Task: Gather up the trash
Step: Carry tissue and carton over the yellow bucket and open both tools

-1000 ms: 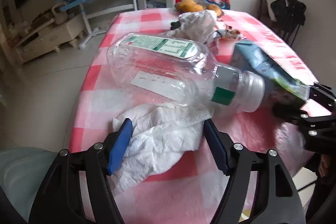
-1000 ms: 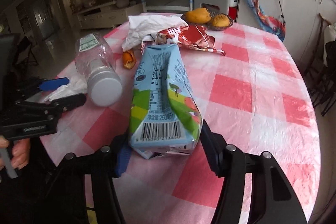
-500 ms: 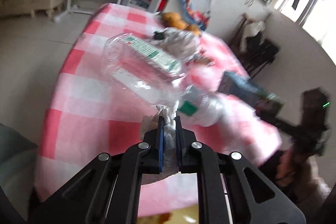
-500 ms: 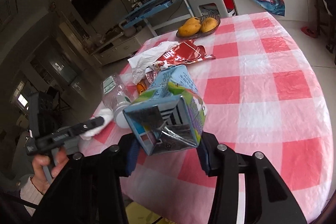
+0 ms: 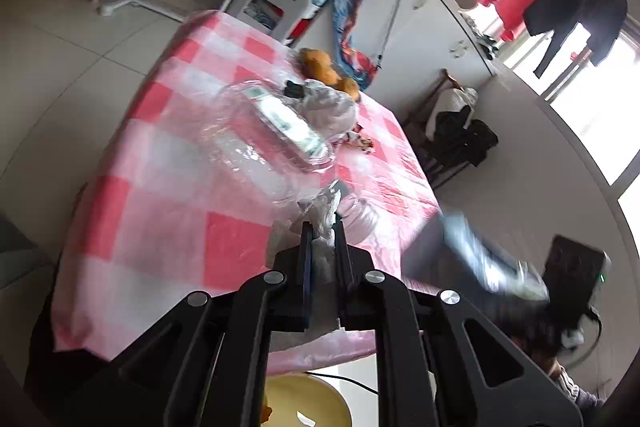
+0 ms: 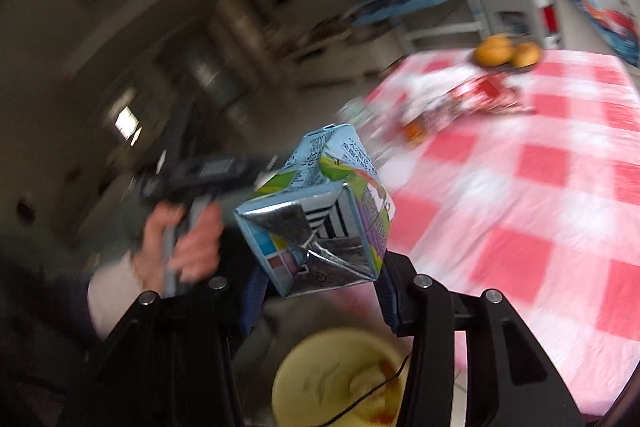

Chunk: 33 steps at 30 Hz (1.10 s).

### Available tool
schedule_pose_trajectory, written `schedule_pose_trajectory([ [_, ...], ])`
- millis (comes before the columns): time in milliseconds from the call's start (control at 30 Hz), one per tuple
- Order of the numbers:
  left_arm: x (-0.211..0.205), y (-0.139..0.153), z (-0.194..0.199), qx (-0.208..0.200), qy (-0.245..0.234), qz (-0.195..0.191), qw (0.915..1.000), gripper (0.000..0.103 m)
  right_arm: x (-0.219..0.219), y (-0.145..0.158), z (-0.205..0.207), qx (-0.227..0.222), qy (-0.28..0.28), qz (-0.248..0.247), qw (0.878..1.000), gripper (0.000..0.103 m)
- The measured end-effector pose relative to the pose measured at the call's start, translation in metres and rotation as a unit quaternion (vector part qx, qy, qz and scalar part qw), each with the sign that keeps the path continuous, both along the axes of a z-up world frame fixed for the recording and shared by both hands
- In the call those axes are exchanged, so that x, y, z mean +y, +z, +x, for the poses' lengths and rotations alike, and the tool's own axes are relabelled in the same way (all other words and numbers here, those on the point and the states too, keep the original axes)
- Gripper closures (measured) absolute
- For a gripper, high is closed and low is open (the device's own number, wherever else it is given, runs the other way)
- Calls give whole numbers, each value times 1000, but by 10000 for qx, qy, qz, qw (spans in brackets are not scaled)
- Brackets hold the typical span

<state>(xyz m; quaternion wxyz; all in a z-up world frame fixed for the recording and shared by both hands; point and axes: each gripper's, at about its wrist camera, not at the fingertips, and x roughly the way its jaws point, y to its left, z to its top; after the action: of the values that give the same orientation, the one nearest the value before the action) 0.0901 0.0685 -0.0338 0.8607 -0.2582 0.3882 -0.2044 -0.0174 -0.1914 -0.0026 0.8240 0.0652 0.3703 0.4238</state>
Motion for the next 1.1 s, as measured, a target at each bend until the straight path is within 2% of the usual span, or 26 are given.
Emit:
schedule_pose_trajectory([
  [167, 6, 1, -14, 6, 116, 74, 9999, 93, 24, -18, -24, 426, 1095, -553, 9915, 57],
  [300, -4, 2, -32, 47, 23, 279, 9996, 93, 47, -40, -31, 892, 1706, -998, 9762, 56],
  [433, -17, -5, -52, 190, -150, 455, 9987, 93, 59, -58, -25, 1064, 1710, -1317, 9706, 56],
  [533, -31, -14, -65, 345, -297, 599, 9972, 93, 57, -70, -17, 1212, 1575, -1281, 9716, 55],
  [600, -40, -18, -74, 401, -406, 718, 9958, 93, 57, -72, -14, 1276, 1561, -1286, 9710, 48],
  [700, -50, -23, -85, 444, -533, 833, 9941, 93, 61, -78, -21, 1499, 1824, -1267, 9634, 37],
  [767, -53, -25, -90, 460, -577, 869, 9935, 93, 70, -82, -28, 1500, 1902, -1432, 9596, 35],
  [867, -53, -26, -96, 477, -594, 915, 9929, 93, 71, -84, -26, 1418, 1754, -1481, 9629, 35],
  [933, -53, -26, -99, 510, -598, 951, 9924, 93, 66, -79, -24, 1285, 1500, -1422, 9699, 35],
  [1000, -55, -27, -103, 541, -628, 1011, 9914, 93, 56, -71, -19, 1071, 1054, -1384, 9789, 28],
  [1100, -63, -32, -107, 696, -895, 1142, 9870, 93, 32, -56, -5, 686, 75, -1374, 9881, 26],
])
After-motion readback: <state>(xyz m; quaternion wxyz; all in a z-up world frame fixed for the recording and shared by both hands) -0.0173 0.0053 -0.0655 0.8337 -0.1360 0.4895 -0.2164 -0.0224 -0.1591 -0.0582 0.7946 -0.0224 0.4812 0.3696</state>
